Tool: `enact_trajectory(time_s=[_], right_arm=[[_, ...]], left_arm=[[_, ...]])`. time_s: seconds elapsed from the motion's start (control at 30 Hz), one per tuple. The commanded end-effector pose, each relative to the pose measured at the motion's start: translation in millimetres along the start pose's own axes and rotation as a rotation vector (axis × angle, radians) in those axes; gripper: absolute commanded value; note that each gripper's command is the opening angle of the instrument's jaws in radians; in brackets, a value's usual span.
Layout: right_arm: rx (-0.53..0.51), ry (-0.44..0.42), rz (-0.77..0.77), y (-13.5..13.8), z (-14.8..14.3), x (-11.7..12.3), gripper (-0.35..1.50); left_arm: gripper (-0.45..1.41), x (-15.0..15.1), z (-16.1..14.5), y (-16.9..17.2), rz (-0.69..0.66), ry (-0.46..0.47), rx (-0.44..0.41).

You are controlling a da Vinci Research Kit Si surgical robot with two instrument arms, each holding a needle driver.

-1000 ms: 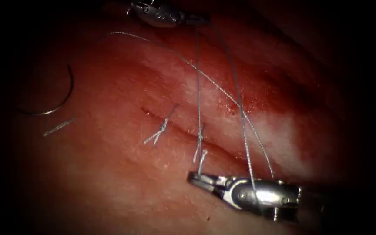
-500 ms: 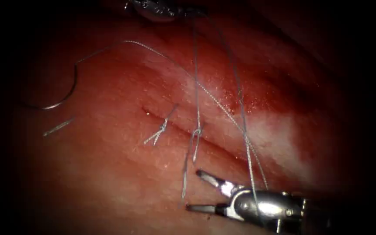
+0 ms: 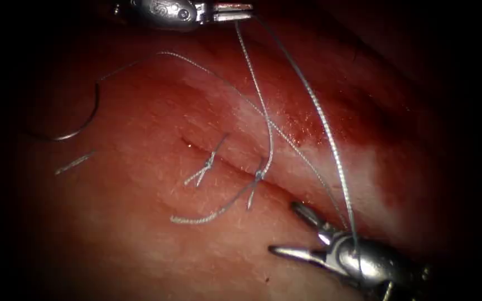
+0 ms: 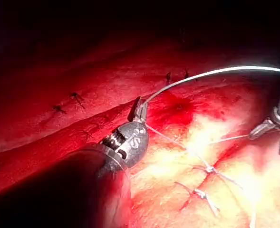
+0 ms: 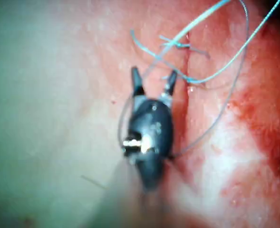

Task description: Wound Closure

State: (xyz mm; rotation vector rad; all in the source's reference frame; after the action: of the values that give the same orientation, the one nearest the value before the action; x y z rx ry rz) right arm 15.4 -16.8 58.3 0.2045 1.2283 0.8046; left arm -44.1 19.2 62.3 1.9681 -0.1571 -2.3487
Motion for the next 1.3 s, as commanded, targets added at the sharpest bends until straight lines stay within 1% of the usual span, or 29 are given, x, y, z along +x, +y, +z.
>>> enact_trajectory(time_s=[0.03, 0.13, 0.27, 0.4, 0.63, 0.77, 0.93, 1.07, 1.3], right_arm=[[0.007, -0.004, 0.028, 0.3, 0.9, 0.1, 1.28], [0.000, -0.004, 0.083, 1.8, 1.3, 0.9, 1.26], [0.003, 0.007, 0.146, 3.5, 2.3, 1.2, 1.26], [0.025, 0.015, 0.192, 4.4, 4.3, 1.2, 1.30], [0.024, 0.023, 0.186, 4.4, 8.2, 0.7, 1.31], [0.007, 0.002, 0.185, 4.9, 9.5, 0.8, 1.33], [-0.034, -0.015, 0.185, 6.2, 9.9, 1.1, 1.36], [-0.046, -0.015, 0.177, 7.2, 10.2, 1.0, 1.36], [-0.052, -0.018, 0.167, 7.4, 11.8, 0.1, 1.38]], left_arm=[[-0.45, 0.4, 0.6, 0.1, -0.005, 0.007, -0.004], [-0.45, 2.8, 0.1, 0.0, -0.021, 0.022, -0.011], [-0.45, 5.3, -0.7, 0.5, -0.034, 0.026, -0.012], [-0.45, 6.6, -0.8, 1.1, -0.038, 0.028, -0.014], [-0.45, 7.2, -0.8, 1.3, -0.041, 0.029, -0.010], [-0.45, 7.4, -0.9, 1.4, -0.041, 0.028, -0.014], [-0.45, 8.0, -1.0, 1.8, -0.043, 0.024, -0.019], [-0.45, 8.4, -0.9, 1.9, -0.044, 0.023, -0.022], [-0.45, 9.5, -0.6, 2.4, -0.047, 0.024, -0.021]])
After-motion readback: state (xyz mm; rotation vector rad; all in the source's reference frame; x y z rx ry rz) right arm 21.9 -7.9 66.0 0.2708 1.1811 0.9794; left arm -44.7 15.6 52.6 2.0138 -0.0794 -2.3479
